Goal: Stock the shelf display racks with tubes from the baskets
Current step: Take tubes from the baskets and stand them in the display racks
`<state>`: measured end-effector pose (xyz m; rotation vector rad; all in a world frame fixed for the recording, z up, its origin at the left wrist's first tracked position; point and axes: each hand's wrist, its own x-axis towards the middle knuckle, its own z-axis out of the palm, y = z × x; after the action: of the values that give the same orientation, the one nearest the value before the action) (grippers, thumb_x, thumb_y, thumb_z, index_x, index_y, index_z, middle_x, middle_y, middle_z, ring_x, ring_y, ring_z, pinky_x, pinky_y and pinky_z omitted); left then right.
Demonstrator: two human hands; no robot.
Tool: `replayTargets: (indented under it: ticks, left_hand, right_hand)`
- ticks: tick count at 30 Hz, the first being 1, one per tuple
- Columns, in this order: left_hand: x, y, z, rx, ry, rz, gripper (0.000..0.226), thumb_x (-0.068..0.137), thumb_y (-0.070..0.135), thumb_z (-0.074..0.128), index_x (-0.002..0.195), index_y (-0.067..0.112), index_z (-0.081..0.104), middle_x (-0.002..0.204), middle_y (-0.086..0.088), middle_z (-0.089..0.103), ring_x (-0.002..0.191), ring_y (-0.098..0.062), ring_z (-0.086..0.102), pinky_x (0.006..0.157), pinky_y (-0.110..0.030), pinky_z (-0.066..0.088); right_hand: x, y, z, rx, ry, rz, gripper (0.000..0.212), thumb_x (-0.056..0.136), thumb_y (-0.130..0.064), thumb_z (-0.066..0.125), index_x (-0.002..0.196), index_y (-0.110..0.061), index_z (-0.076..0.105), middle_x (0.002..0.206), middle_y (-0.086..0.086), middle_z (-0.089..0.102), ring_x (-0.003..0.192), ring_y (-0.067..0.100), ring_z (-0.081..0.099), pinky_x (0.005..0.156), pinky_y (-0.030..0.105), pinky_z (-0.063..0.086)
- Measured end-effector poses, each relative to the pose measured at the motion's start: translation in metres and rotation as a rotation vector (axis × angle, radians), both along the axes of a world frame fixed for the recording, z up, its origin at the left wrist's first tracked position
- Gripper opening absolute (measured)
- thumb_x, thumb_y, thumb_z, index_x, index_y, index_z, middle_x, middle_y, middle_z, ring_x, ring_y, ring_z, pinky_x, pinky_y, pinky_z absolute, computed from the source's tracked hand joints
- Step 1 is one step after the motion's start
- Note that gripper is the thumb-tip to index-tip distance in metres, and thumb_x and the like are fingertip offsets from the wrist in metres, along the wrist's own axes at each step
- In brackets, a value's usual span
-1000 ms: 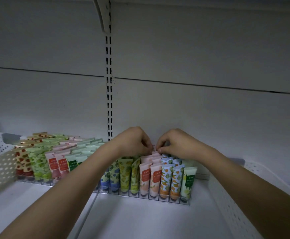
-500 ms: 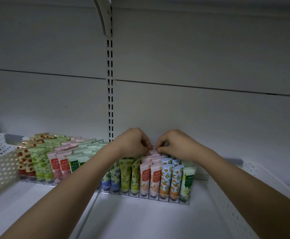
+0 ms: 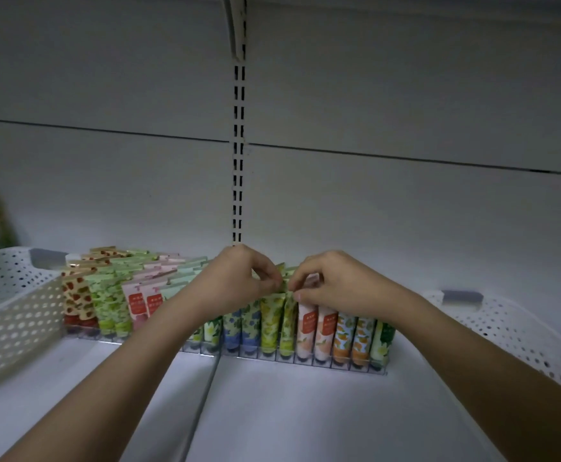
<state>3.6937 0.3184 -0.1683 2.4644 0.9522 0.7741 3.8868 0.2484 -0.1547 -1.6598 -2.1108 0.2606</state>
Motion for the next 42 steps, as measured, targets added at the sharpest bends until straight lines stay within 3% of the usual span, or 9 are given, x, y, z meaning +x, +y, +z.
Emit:
replayTargets:
  ticks: [6,10,14,18,28,33,36,40,42]
  left_hand:
    - [-0.008,-0.005,-0.006,0.06,0.06,0.0,0.011,0.083,0.023,0.071,0.089,0.029,0.077,0.083,0.021,0.067,0.073,0.016,0.057,0.059,0.001,0.039]
    - [-0.009,-0.006,-0.009,0.117,0.119,0.015,0.018,0.083,0.019,0.071,0.098,0.027,0.076,0.091,0.015,0.068,0.07,0.005,0.053,0.058,0.0,0.033]
    - [-0.006,-0.01,-0.011,0.117,0.138,0.028,0.02,0.083,0.013,0.069,0.099,0.022,0.077,0.094,0.005,0.074,0.074,-0.003,0.059,0.075,-0.017,0.048]
    - [-0.002,-0.02,-0.008,0.128,0.111,0.07,0.017,0.084,0.013,0.069,0.096,0.019,0.078,0.093,0.004,0.075,0.077,-0.006,0.065,0.08,-0.026,0.055]
    - [-0.004,-0.027,-0.005,0.072,0.085,0.118,0.013,0.084,0.012,0.072,0.093,0.018,0.078,0.09,0.004,0.074,0.076,-0.004,0.065,0.076,-0.016,0.049]
    - [-0.006,-0.016,-0.014,0.131,0.052,0.089,0.012,0.082,0.016,0.074,0.092,0.02,0.078,0.086,0.008,0.074,0.068,0.006,0.059,0.065,-0.004,0.04]
    - [-0.008,-0.009,-0.007,0.169,0.019,0.048,0.009,0.083,0.021,0.074,0.09,0.025,0.077,0.085,0.013,0.073,0.068,0.009,0.059,0.067,-0.006,0.045]
    - [-0.011,0.011,0.017,0.121,-0.038,0.052,0.007,0.084,0.028,0.071,0.09,0.031,0.074,0.08,0.023,0.064,0.067,0.021,0.053,0.058,-0.007,0.035]
    - [-0.01,0.017,0.022,0.098,-0.018,0.051,0.006,0.085,0.028,0.071,0.089,0.029,0.075,0.081,0.022,0.065,0.067,0.015,0.056,0.058,-0.008,0.036]
  right_hand:
    - [-0.014,-0.003,-0.01,0.025,-0.019,-0.057,0.01,0.084,-0.024,0.073,0.093,-0.029,0.074,0.09,-0.019,0.059,0.085,-0.001,0.058,0.077,0.019,0.046]
    - [-0.023,-0.002,-0.011,0.051,-0.035,-0.12,0.011,0.084,-0.022,0.073,0.095,-0.024,0.075,0.094,-0.012,0.06,0.089,0.008,0.059,0.082,0.029,0.049]
    - [-0.029,-0.004,-0.01,0.049,-0.069,-0.162,0.007,0.083,-0.02,0.073,0.089,-0.022,0.074,0.092,-0.009,0.064,0.086,0.008,0.06,0.078,0.028,0.051]
    - [-0.031,-0.008,-0.008,0.061,-0.078,-0.193,0.004,0.081,-0.017,0.073,0.085,-0.019,0.074,0.083,-0.007,0.066,0.076,0.009,0.06,0.071,0.027,0.049]
    - [-0.03,-0.012,-0.011,0.093,-0.057,-0.132,0.004,0.081,-0.014,0.071,0.082,-0.018,0.071,0.073,-0.015,0.058,0.069,0.003,0.054,0.062,0.022,0.04]
    - [-0.027,-0.009,-0.008,0.086,-0.06,-0.105,0.005,0.081,-0.017,0.073,0.084,-0.02,0.07,0.082,-0.006,0.068,0.075,0.008,0.062,0.068,0.026,0.049]
    - [-0.021,-0.003,0.001,0.114,-0.003,-0.137,0.001,0.084,-0.023,0.072,0.083,-0.024,0.071,0.084,-0.009,0.069,0.073,0.001,0.062,0.067,0.021,0.049]
    - [-0.008,0.008,0.011,0.147,0.049,-0.208,0.003,0.087,-0.02,0.07,0.084,-0.019,0.072,0.085,-0.007,0.069,0.061,-0.004,0.058,0.055,0.008,0.04]
    - [-0.003,0.011,0.011,0.105,0.056,-0.22,0.004,0.088,-0.017,0.07,0.085,-0.018,0.073,0.086,-0.005,0.07,0.062,-0.002,0.062,0.054,0.007,0.041]
